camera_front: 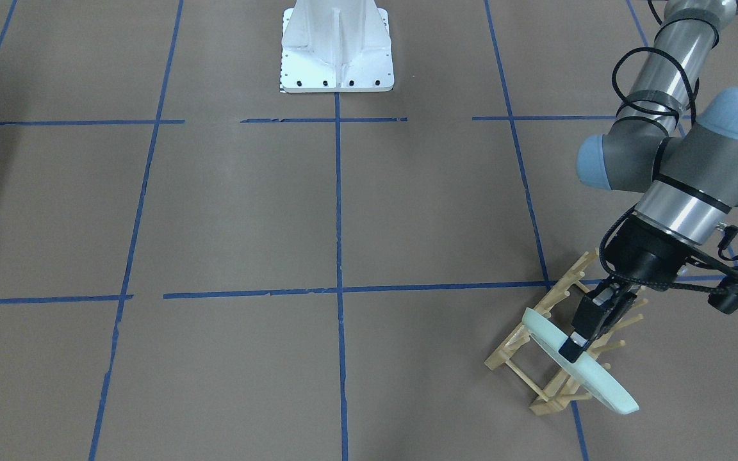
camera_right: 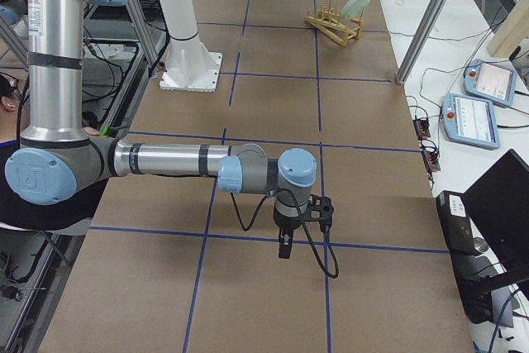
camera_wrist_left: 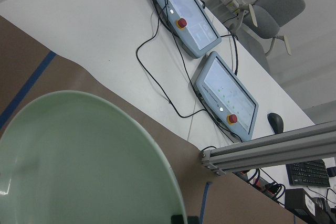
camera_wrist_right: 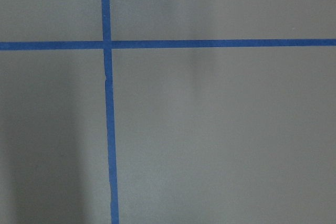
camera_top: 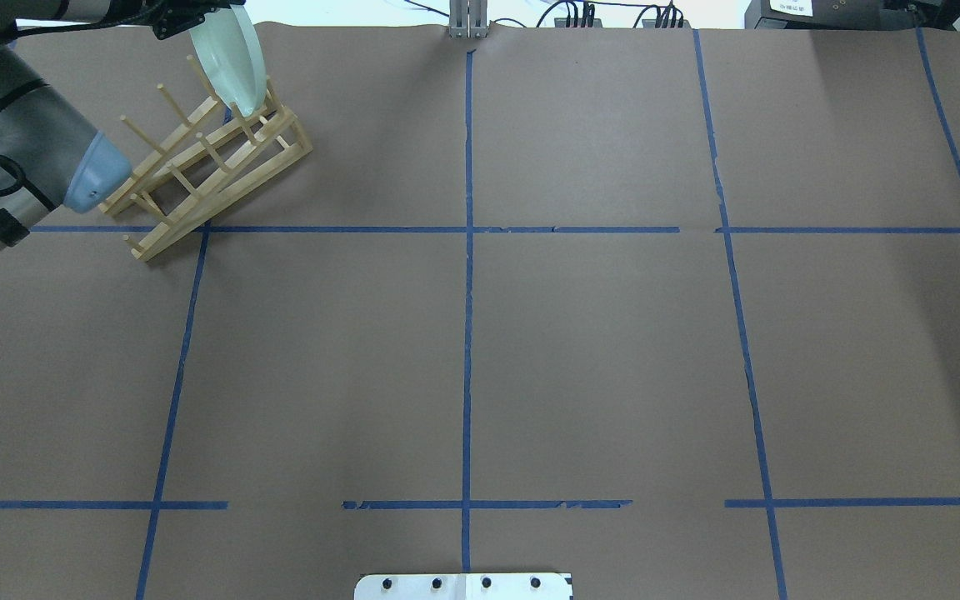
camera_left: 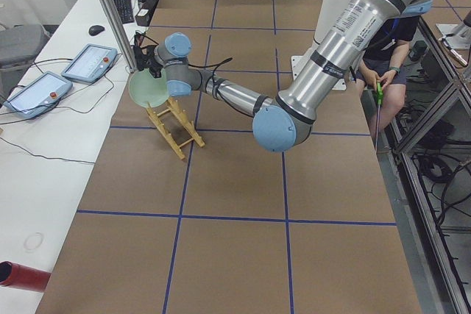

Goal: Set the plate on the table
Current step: 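Lift the plate upward out of the wooden rack with the left gripper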

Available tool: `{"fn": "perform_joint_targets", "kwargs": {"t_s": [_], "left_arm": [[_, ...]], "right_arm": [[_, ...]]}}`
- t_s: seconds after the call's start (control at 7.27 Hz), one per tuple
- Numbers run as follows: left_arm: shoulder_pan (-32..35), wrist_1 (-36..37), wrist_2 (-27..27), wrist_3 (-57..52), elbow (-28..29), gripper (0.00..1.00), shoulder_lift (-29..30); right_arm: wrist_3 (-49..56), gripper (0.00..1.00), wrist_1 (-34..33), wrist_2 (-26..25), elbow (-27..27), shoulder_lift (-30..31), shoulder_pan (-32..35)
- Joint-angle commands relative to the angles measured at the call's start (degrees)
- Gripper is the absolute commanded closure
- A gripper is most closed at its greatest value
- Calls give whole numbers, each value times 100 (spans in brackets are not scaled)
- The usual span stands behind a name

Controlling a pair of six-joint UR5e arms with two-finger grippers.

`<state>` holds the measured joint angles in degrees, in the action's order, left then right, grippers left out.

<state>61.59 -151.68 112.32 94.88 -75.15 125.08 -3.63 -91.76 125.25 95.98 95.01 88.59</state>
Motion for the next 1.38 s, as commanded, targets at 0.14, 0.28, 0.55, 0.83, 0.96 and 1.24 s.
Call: {"fn": "perform_joint_targets", "kwargs": {"t_s": [0.14, 0.28, 0.55, 0.83, 0.96, 1.24], "left_arm": [[598, 129, 920, 4, -358, 100, -27], [800, 365, 1333, -13, -656, 100, -62], [1074, 1496, 1706, -118, -1742, 100, -280], [1048, 2866, 1680, -764, -2596, 100, -290], [813, 3655, 1680, -1292, -3045, 100, -282], [-37, 4802, 1262, -1657, -3618, 100, -229]], "right_arm": [[-6, 0, 0, 0, 0, 0, 0], [-6, 0, 0, 0, 0, 0, 0], [-6, 0, 0, 0, 0, 0, 0], [3, 0, 0, 0, 0, 0, 0], [3, 0, 0, 0, 0, 0, 0], [3, 0, 0, 0, 0, 0, 0]]}}
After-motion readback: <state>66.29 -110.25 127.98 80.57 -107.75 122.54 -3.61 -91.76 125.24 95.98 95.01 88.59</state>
